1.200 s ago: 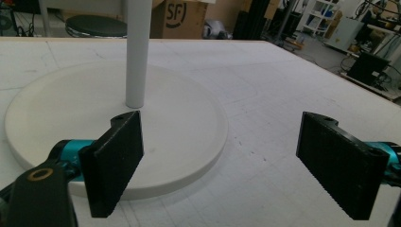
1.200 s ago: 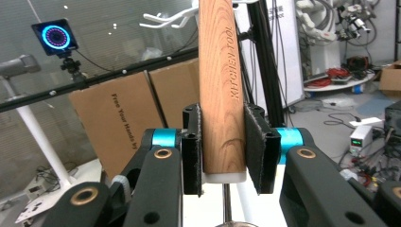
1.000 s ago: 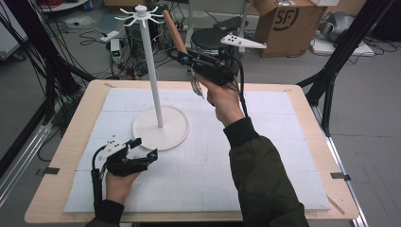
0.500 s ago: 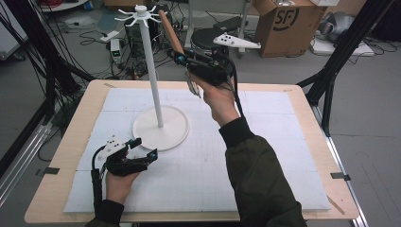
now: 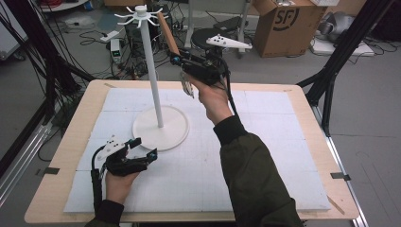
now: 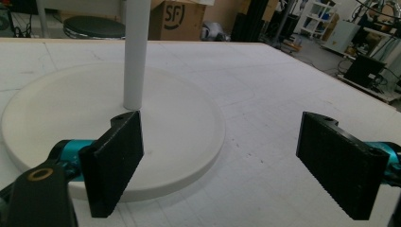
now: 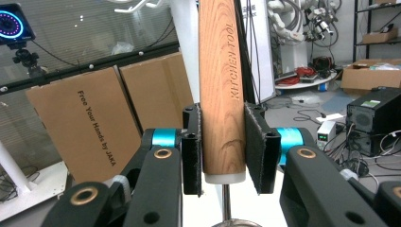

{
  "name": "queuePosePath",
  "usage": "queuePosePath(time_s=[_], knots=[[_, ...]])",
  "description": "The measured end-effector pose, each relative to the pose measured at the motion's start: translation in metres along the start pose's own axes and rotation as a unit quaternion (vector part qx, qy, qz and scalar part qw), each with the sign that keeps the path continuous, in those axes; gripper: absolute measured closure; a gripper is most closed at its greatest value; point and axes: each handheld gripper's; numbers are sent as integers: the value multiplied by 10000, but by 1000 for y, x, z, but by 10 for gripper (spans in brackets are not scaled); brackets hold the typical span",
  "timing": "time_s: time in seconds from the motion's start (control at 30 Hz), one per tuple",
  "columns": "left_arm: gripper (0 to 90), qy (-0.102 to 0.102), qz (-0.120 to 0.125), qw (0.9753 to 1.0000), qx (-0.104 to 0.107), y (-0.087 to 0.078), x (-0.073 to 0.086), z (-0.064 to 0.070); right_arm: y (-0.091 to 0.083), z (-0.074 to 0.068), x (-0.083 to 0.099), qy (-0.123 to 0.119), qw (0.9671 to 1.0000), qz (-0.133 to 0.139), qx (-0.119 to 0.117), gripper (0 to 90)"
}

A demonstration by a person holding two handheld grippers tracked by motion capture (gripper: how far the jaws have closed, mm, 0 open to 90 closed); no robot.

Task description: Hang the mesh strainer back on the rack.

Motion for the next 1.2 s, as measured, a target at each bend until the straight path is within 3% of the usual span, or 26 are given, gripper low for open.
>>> queuePosePath(time_s=[0.37,0.43,0.6,0.83,0.97,1.2], knots=[[162,-16,0,10000,12,0,0,0,9,2,6,75,9999,-126,-5,693],[161,-19,2,10000,12,0,0,1,9,3,6,154,9998,-120,-33,571],[161,39,-32,10000,10,0,0,1,5,7,7,317,9991,-185,190,371],[161,-12,-52,10000,5,1,0,1,-17,6,26,150,9978,-397,501,215],[162,5,-87,10000,-30,1,1,2,-30,8,36,159,9980,-444,422,154],[161,58,-114,9999,-51,3,1,4,-61,9,62,192,9964,-555,612,157]])
Point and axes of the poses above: each handheld gripper's, and its own axes: y roughly forward along the jaws, x roughly out of its underside, z roughly to its right, and after that the axes turned 11 degrees about -x, right-handed
